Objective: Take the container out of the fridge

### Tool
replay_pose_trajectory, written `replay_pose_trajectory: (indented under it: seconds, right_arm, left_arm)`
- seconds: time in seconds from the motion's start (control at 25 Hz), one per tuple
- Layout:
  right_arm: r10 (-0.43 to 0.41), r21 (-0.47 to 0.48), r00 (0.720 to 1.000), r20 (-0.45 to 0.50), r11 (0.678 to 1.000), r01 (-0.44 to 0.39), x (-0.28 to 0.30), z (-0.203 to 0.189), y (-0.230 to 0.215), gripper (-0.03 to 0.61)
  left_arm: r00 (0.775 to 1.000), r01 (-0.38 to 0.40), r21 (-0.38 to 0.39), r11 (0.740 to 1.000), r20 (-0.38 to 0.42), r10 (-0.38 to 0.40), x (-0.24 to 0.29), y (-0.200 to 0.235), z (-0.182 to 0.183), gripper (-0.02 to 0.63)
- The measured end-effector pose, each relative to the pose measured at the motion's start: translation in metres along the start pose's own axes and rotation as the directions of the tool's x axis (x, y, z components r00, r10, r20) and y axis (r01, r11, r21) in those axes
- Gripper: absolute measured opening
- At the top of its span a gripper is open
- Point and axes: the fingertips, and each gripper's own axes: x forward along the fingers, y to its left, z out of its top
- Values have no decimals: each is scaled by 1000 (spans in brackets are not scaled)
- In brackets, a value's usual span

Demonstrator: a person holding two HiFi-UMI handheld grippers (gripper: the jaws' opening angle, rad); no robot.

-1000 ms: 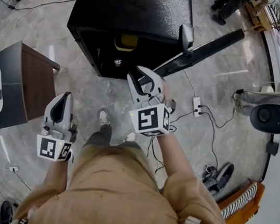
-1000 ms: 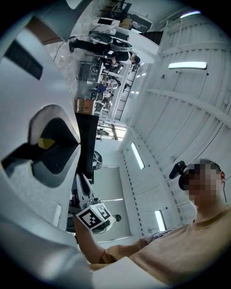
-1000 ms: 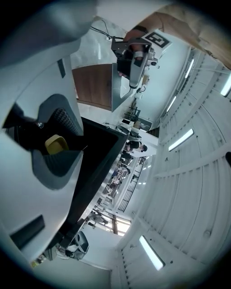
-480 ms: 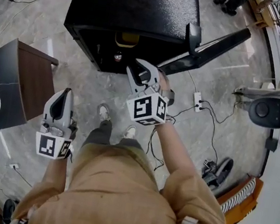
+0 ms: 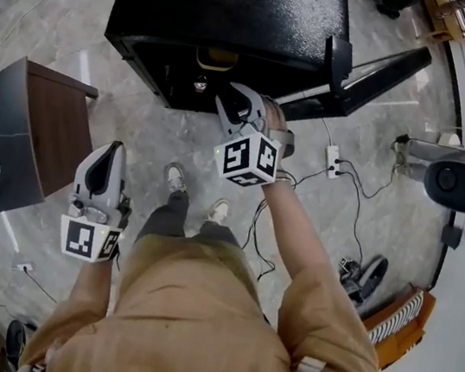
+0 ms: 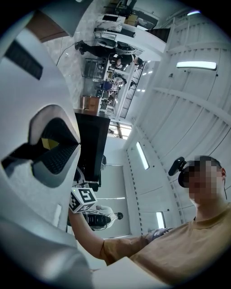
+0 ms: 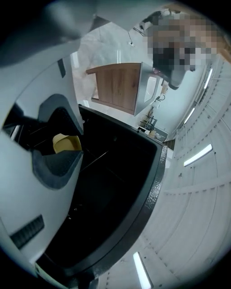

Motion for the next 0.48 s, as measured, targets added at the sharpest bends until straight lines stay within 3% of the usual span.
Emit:
replay_pose_trajectory:
  seconds: [0.48]
  right_arm:
    - [60,-128,996,-67,989,-68,59,-20,10,104]
  left_arm:
    - [999,-2,-5,1000,-43,2,7,18,-16,2]
